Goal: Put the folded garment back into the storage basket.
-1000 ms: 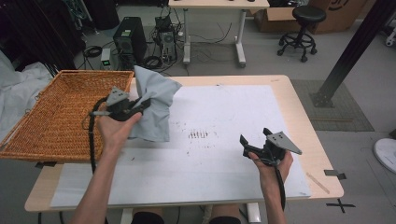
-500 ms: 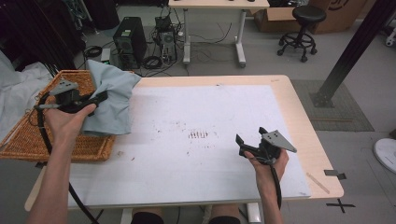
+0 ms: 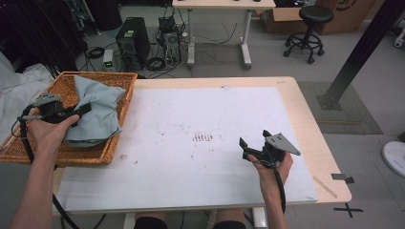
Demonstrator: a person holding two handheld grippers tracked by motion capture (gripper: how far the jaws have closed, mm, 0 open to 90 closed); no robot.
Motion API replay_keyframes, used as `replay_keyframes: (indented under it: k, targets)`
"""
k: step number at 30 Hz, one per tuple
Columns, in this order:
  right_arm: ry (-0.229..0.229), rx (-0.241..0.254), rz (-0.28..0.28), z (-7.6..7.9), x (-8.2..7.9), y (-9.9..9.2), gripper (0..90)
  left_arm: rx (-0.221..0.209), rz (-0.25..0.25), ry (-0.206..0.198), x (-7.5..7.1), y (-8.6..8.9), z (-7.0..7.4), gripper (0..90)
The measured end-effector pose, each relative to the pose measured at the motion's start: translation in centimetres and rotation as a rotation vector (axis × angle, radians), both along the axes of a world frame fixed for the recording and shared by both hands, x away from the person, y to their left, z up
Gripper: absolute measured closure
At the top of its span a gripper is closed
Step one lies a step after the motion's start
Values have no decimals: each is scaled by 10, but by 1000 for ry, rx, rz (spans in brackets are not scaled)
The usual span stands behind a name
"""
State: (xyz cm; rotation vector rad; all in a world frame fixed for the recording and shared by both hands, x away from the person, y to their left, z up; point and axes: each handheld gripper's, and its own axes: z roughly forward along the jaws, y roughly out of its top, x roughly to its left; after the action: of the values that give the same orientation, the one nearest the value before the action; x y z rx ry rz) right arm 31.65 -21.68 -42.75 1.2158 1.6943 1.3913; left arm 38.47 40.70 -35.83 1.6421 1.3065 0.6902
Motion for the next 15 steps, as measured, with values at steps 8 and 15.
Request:
replay_keyframes:
  k: [8, 15]
  targets:
    - [6, -1, -8, -3, 0, -3, 65, 36, 29, 52, 14, 10, -27, 725]
    - [6, -3, -19, -2, -2, -8, 65, 62, 80, 80, 18, 16, -40, 693]
